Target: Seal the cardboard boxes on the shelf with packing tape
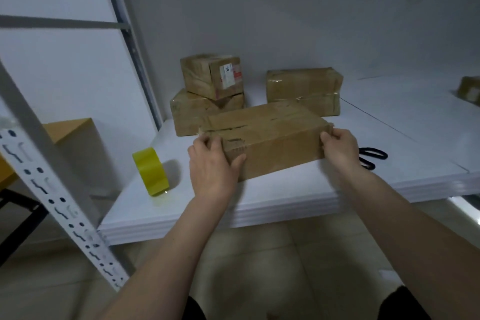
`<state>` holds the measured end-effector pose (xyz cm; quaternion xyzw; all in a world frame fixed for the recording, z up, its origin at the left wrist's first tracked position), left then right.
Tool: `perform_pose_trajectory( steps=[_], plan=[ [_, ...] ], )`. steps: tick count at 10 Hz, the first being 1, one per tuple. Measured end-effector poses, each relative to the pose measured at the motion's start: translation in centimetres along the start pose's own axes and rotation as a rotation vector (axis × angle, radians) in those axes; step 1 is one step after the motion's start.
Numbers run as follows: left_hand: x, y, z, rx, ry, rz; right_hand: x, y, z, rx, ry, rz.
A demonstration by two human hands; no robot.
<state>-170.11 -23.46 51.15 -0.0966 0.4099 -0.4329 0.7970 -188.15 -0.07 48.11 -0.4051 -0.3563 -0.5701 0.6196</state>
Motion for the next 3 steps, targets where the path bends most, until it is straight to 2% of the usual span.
perform_pose_trajectory(
  steps=[2, 3],
  plan=[
    [0.3, -2.7, -2.7, 0.089, 0.04, 0.001, -0.5, -1.8, -1.5, 0.178, 0.026, 0.013],
    [0.3, -3.8, -3.1, 0.168, -0.008, 0.038, -1.2, -2.8, -0.1, 0.095, 0.094, -0.01]
  ],
)
Point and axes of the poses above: each hand's wrist, its own y-axis away from the middle knuckle, its own z-axis out of the back of the hand, x = y × z, the point moved 10 cm from there along -y, towards the middle knuckle, and after that the axes turned 10 degrees about y, right-handed, at the moved point
